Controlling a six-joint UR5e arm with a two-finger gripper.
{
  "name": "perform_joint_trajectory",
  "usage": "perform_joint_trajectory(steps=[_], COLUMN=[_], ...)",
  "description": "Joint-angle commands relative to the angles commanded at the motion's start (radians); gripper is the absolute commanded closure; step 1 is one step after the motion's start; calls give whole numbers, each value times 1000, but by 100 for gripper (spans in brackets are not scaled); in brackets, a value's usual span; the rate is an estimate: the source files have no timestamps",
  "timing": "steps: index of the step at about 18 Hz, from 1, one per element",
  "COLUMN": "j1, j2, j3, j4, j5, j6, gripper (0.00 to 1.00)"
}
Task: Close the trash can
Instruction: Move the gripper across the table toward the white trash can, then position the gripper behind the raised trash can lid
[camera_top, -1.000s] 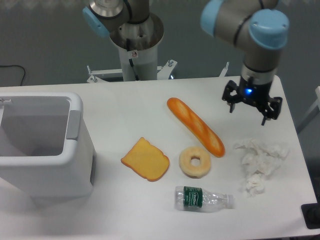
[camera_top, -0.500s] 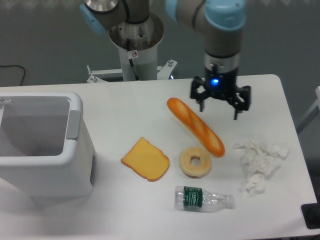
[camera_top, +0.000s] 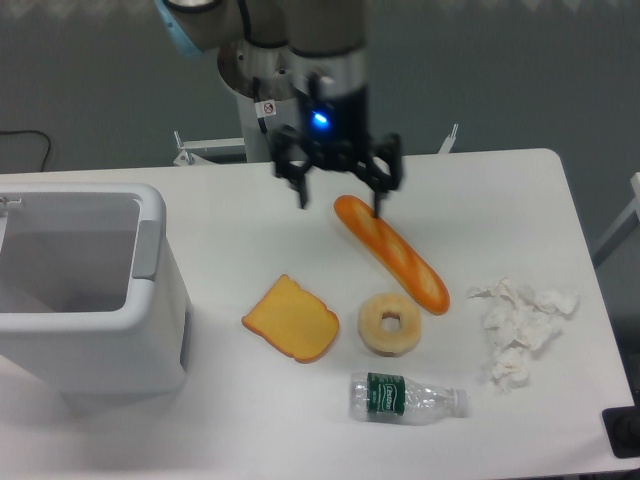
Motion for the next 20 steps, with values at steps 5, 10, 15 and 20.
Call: perform_joint_trajectory(steps=[5,10,15,20], j1=[-126,-250,-364,-450], j2=[51,48,29,-46], j3=[-5,-5,3,80], j4=[-49,-40,-34,-15], j5=[-5,-18,-26,-18], j6=[-138,-295,-353,-416], gripper=[0,0,0,0])
